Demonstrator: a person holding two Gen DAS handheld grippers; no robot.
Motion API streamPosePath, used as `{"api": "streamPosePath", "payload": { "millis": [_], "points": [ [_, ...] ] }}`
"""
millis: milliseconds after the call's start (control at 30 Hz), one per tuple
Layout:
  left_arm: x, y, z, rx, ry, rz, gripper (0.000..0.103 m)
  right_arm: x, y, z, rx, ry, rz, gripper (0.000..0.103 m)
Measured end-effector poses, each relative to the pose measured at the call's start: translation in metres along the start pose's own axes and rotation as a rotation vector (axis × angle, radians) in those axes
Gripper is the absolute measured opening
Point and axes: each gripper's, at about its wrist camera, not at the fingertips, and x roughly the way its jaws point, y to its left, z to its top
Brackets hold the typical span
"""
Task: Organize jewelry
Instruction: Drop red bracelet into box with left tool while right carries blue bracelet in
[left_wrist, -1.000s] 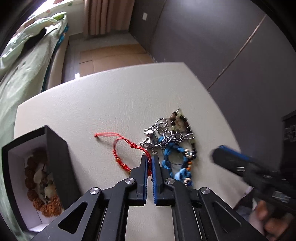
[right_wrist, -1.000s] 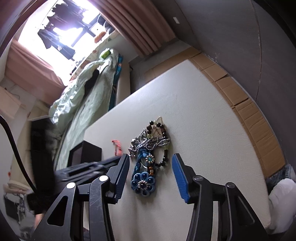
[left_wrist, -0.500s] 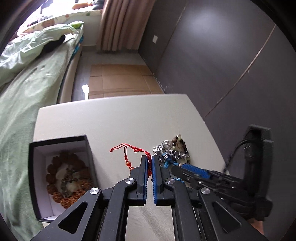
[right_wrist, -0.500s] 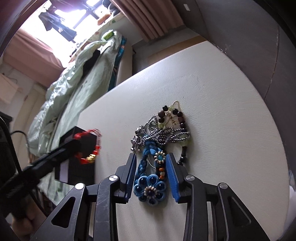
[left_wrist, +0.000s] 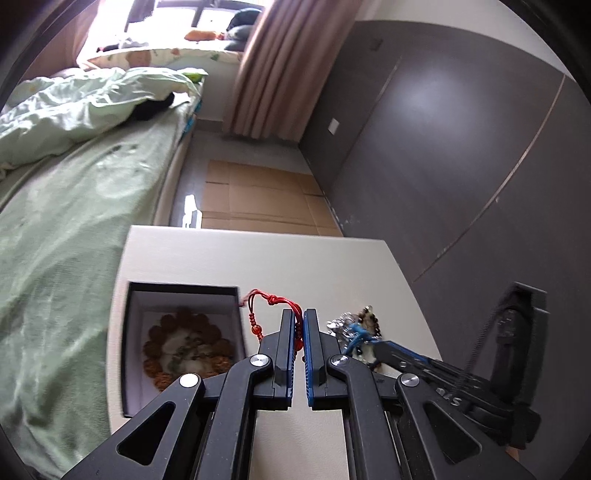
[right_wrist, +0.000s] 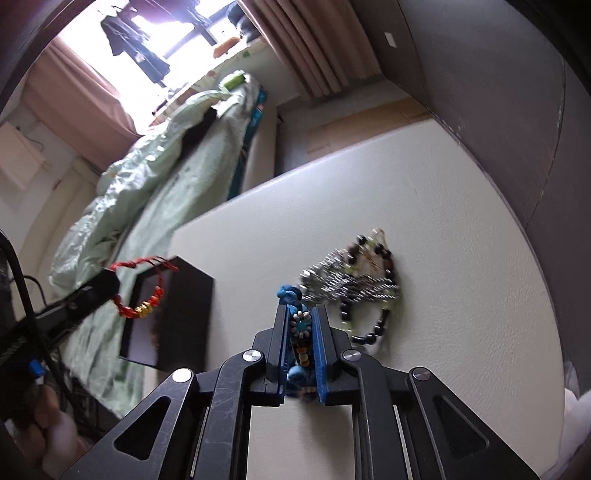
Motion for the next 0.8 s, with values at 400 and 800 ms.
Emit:
{"api": "streamPosePath", "payload": {
  "millis": [400, 800],
  "points": [
    [-0.011, 0.042, 0.004, -0.068, -0.015, 0.041, 0.004, -0.03, 0.04, 0.001, -0.069, -0.13, 0.068, 0.013],
    [-0.015, 0.076, 0.004, -0.198, -0.027, 0.074, 0.067, -0.017, 0.077, 0.005, -0.1, -0.137, 0.162, 0.013]
  ]
}}
